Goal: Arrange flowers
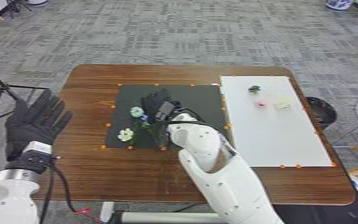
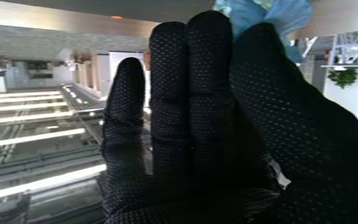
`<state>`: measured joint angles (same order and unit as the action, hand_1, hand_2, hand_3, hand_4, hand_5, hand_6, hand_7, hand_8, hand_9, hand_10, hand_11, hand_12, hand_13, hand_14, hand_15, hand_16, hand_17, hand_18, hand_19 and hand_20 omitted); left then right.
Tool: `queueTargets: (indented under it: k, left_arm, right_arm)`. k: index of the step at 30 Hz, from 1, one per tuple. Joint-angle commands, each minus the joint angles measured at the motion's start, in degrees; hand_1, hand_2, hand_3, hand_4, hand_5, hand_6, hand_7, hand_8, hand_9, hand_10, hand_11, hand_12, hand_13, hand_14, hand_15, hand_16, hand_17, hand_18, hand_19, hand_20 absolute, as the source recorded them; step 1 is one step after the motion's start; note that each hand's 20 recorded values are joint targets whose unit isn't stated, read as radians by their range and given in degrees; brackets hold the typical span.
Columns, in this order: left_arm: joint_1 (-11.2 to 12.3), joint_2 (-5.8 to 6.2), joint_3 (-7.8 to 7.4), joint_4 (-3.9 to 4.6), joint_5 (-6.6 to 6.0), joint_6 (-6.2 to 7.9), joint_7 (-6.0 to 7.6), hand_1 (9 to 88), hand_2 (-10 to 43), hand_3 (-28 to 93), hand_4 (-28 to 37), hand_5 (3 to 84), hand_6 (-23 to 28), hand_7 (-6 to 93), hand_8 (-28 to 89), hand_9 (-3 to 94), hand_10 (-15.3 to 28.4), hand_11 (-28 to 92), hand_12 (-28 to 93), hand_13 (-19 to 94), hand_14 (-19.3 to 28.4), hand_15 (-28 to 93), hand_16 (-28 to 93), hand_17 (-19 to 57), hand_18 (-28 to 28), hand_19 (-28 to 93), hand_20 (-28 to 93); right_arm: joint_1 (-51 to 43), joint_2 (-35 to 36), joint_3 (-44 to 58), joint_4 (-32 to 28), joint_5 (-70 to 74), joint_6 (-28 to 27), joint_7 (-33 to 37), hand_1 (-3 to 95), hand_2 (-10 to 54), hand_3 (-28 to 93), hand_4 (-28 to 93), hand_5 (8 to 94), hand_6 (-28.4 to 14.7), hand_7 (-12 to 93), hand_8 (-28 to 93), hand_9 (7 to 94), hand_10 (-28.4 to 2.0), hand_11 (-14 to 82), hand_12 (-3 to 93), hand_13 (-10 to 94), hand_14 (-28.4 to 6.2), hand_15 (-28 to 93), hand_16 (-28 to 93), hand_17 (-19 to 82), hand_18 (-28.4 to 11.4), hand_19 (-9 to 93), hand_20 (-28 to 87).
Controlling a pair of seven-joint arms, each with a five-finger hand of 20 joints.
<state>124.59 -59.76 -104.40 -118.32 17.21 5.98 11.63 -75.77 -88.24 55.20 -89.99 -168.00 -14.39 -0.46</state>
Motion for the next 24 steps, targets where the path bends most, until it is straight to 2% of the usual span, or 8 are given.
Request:
queueTargets:
  k: [1,5,10,13,15,19,24]
  left_arm:
    - [0.4,-0.69,0.4,0.33,-0.91,-0.58,-0.71,26.0,18.2,61,-28.3,35.8,6.7,8.8,-9,27.9,11.3,14,4,21,9.2,11,-6,-7.9,12.2,35,3]
    - [0.5,-0.77,0.13,0.36,-1.26,-0.75,-0.42,25.9,18.1,62,-28.3,36.0,6.8,8.6,-9,28.4,11.6,15,4,21,9.5,11,-6,-8.0,12.2,35,3]
    - [0.7,-0.86,0.06,0.4,-1.4,-1.29,-0.97,25.9,18.1,62,-28.3,36.1,7.0,8.4,-9,28.7,11.7,15,4,21,9.6,11,-6,-8.0,12.3,35,3]
    - [0.8,-0.6,0.11,0.45,-1.63,-1.33,-0.7,25.9,18.1,62,-28.3,36.2,7.0,8.3,-9,28.7,11.9,15,4,21,9.7,12,-6,-8.0,12.3,35,3]
    - [0.7,-0.57,0.13,0.53,-1.58,-1.42,-0.86,26.1,18.1,62,-28.3,36.3,7.1,8.4,-9,28.7,12.0,15,4,21,9.9,12,-6,-8.1,12.3,35,3]
    - [0.9,-0.66,-0.11,0.5,-1.55,-1.47,-0.96,26.2,18.1,62,-28.3,36.6,7.3,8.4,-9,28.9,12.5,15,4,21,10.1,12,-6,-8.2,12.4,35,3]
    - [0.7,-0.62,-0.33,0.58,-1.56,-1.38,-1.0,26.2,18.1,62,-28.3,36.7,7.4,8.5,-9,28.9,12.5,15,4,21,10.2,13,-6,-8.2,12.5,35,3]
  right_arm:
    - [-1.2,-0.4,-0.3,0.0,-2.3,-0.4,-0.5,57.0,-9.5,71,-28,75.1,0.9,29,-3,82.3,-8.1,12.2,44.5,60,-6.7,40,39,23,-21.1,71,24]
    - [-0.9,-0.1,-0.4,-0.1,-0.9,-0.5,0.8,56.5,-9.5,72,-28,72.4,0.3,29,-4,79.7,-7.3,11.4,42.4,58,-6.8,41,38,22,-21.3,71,24]
    - [-1.0,0.1,-0.3,0.5,-1.3,2.7,1.2,56.8,-9.5,71,-28,71.6,0.1,28,-5,79.1,-7.2,10.8,41.3,58,-7.1,41,37,22,-21.4,71,24]
    - [-1.1,0.1,0.0,0.3,-2.2,1.6,0.5,56.5,-9.5,72,-28,71.3,0.0,28,-6,77.8,-7.6,10.3,40.3,57,-7.5,42,36,21,-21.5,71,24]
    - [-0.9,0.2,0.0,0.5,-2.5,1.1,1.0,56.0,-9.5,72,-28,70.5,0.0,29,-7,75.7,-8.2,9.5,36.9,55,-8.8,44,32,21,-21.7,70,23]
    - [-1.0,0.4,-0.1,0.7,-2.5,1.6,2.0,54.8,-9.5,73,-28,69.9,-0.1,27,-7,71.5,-9.9,14.9,28.7,54,-9.4,45,30,20,-21.8,71,22]
    - [-1.0,0.9,0.1,0.5,-3.2,0.8,1.6,53.9,-9.5,74,-28,69.4,-0.3,26,-6,69.0,-10.6,17.2,24.3,54,-9.7,46,29,20,-22.1,71,21]
